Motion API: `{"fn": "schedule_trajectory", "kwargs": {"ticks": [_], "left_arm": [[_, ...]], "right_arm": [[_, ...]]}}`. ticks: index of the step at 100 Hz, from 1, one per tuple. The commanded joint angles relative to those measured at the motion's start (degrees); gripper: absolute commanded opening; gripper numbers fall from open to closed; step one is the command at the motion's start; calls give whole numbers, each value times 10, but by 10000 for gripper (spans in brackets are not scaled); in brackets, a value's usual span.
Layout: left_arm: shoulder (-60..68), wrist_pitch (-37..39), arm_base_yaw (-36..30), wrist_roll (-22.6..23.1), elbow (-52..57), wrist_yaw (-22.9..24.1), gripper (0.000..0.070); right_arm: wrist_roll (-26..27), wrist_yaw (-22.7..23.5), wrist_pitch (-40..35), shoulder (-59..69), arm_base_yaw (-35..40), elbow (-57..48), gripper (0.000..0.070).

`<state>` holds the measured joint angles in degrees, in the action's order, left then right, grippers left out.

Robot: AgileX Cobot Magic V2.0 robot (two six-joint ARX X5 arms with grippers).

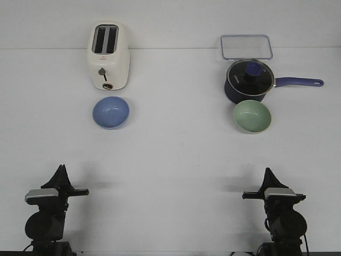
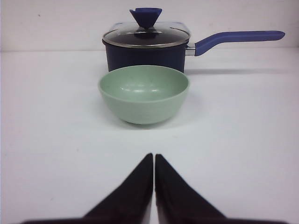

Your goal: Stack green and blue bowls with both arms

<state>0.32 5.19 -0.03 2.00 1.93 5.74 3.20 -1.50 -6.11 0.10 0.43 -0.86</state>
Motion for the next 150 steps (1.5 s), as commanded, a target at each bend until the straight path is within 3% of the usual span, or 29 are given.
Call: {"fn": "schedule_trajectory", "kwargs": {"ticks": [1,86,97,118,135,150], "left_arm": [[-1,7,1,-1,-11,-2,15],[-1,7,1,-1,-11,-2,15],[-1,7,1,-1,-11,-2,15],[-1,7,1,-1,-11,-2,15],[-1,7,1,-1,-11,-2,15],[-1,7,1,-1,-11,-2,15]], "right_arm": [[2,0,7,0,0,1,10],[-4,0,7,0,0,1,10],[35,5,5,0,0,1,10],[162,24,8,0,0,1,10],[210,23,-19,5,0,-59,2],[184,-1,-54,98,0,-188,29]]}}
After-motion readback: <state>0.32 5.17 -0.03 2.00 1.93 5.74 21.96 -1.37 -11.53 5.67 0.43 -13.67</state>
